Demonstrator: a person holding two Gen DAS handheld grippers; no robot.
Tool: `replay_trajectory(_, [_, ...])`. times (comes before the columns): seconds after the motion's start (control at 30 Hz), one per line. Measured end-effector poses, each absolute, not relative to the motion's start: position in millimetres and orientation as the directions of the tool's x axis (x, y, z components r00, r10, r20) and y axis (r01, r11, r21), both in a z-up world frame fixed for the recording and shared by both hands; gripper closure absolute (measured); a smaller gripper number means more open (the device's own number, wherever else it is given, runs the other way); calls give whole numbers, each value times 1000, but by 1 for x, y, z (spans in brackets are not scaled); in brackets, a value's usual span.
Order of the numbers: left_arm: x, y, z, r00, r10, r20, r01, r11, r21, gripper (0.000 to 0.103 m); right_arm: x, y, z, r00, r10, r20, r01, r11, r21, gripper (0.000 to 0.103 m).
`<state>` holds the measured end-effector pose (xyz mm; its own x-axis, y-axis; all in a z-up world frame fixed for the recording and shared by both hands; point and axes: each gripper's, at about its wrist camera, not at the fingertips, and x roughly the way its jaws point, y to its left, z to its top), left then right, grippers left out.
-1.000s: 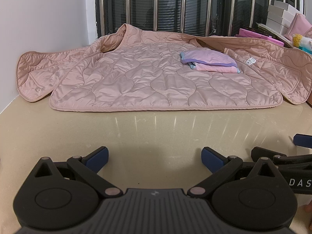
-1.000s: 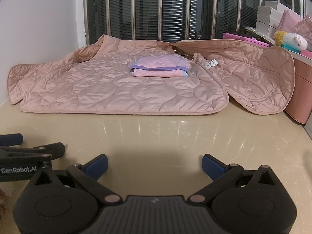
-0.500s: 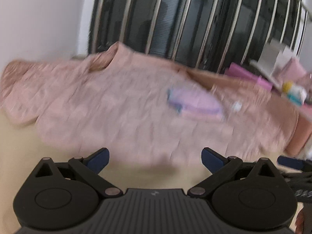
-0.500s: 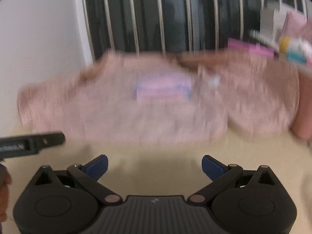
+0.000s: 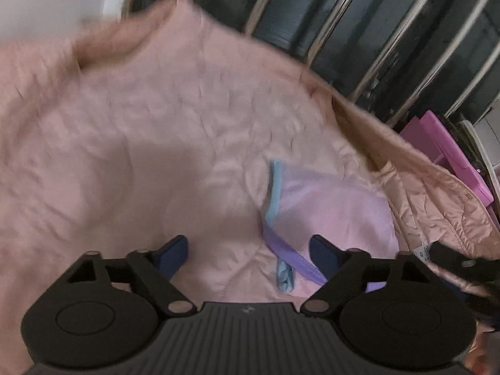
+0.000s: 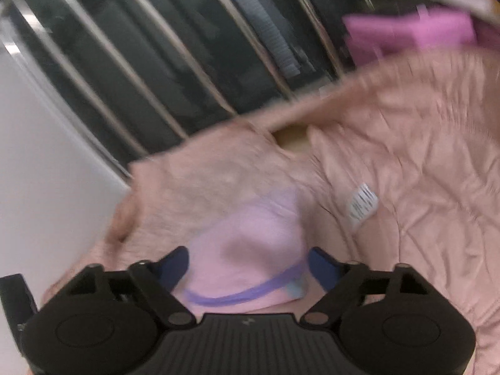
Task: Fold clothes
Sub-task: 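Reach both grippers to the folded pink-blue garment and pinch its edges, then lift the garment high with both grippers, shaking it open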
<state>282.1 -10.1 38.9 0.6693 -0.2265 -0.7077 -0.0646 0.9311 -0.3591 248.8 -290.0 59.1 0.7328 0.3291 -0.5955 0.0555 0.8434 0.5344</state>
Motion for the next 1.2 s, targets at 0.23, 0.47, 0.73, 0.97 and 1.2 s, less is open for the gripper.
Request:
replay_trajectory(0.23, [304, -7, 26, 645, -346, -681, -66, 863, -501, 102, 290, -286, 21, 672, 354, -651, 77, 841, 536, 81])
replay_trajectory(0.47, [275, 4, 67, 717, -415, -560, 25, 819, -574, 103, 261, -266, 64, 748, 333, -574, -29, 880, 473, 100])
replay_trajectory(0.73, [173, 15, 197, 816, -483, -316, 254, 792, -556, 103, 162, -239, 203, 843, 390, -370, -237, 887, 397, 101])
replay_trajectory(0.97, [43, 2, 228, 793, -582, -182, 498, 791, -356, 42, 64, -232, 283, 869, 430, -246, -345, 882, 321, 101])
replay_trajectory(1.2, [-56, -29, 207, 821, -566, -81, 566, 824, -17, 8, -12, -222, 338, 838, 523, -155, -467, 834, 293, 101])
